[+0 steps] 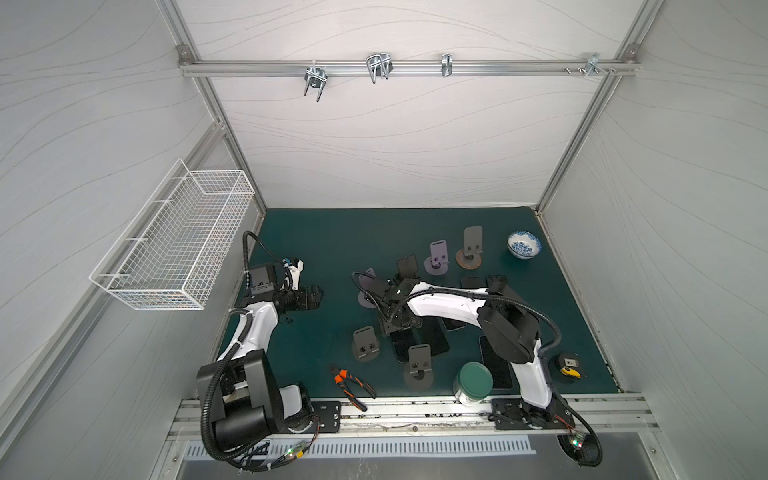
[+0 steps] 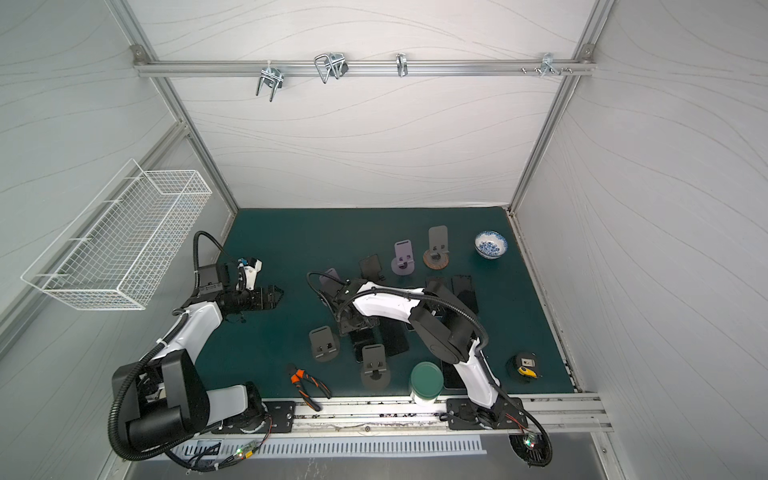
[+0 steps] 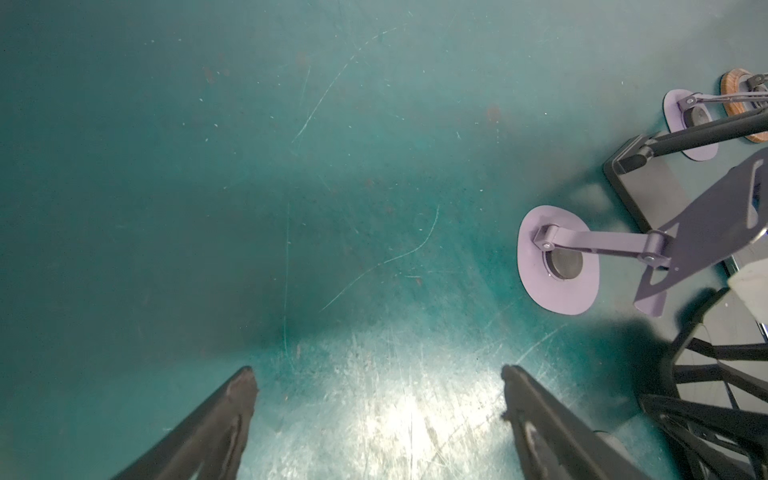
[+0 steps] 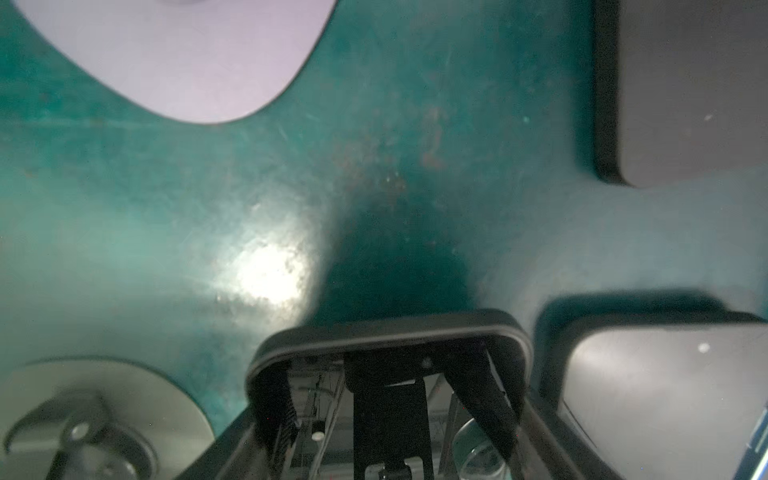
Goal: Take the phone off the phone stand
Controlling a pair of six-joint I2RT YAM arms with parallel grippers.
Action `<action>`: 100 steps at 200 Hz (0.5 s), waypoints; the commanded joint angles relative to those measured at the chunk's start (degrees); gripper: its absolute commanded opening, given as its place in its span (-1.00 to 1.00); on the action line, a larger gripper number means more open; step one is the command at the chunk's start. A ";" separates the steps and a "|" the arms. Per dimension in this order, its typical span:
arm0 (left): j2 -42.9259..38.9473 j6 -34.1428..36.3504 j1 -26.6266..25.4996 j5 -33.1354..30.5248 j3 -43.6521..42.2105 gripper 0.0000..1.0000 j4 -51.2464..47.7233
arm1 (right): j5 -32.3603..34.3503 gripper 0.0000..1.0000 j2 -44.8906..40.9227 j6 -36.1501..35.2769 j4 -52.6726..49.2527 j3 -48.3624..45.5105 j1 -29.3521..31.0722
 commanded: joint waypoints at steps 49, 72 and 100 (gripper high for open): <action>0.42 0.99 0.22 1.20 2.35 0.88 -0.22 | -1.81 0.09 4.22 -0.57 -1.71 2.89 -0.27; 0.37 0.95 0.24 1.13 2.31 0.88 -0.21 | -1.99 0.11 4.46 -0.58 -1.72 2.95 -0.25; 0.36 0.99 0.19 1.14 2.35 0.88 -0.26 | -2.42 0.13 4.63 -0.36 -1.63 2.66 -0.27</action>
